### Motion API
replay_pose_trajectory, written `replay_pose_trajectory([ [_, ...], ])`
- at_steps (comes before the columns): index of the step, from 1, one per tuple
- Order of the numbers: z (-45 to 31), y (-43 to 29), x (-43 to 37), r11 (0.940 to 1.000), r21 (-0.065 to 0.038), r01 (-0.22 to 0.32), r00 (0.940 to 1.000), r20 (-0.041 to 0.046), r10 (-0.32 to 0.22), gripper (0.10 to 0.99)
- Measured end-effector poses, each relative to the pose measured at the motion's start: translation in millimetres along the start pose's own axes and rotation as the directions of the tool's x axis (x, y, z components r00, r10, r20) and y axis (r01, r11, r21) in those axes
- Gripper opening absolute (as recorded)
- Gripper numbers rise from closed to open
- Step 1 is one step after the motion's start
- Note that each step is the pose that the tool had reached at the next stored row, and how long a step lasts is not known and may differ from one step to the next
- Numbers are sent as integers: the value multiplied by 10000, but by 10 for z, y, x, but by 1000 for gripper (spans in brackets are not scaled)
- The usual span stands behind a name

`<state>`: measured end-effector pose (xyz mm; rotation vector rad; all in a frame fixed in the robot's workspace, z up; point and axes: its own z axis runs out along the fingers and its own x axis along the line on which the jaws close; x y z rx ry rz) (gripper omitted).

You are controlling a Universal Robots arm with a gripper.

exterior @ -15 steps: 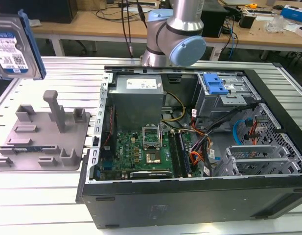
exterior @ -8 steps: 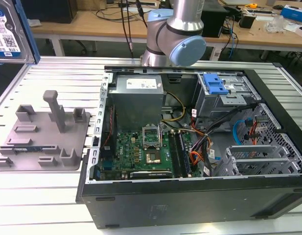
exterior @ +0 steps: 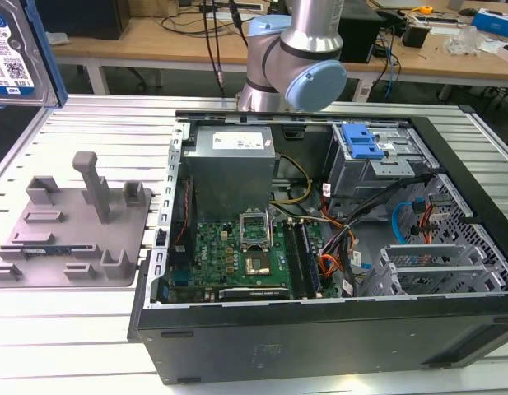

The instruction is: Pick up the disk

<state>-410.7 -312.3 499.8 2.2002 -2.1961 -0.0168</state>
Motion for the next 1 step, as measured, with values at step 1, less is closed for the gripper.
replay_pose_trajectory([
  [1,0,0,0,10000,0,1,10000,2,-1,365],
])
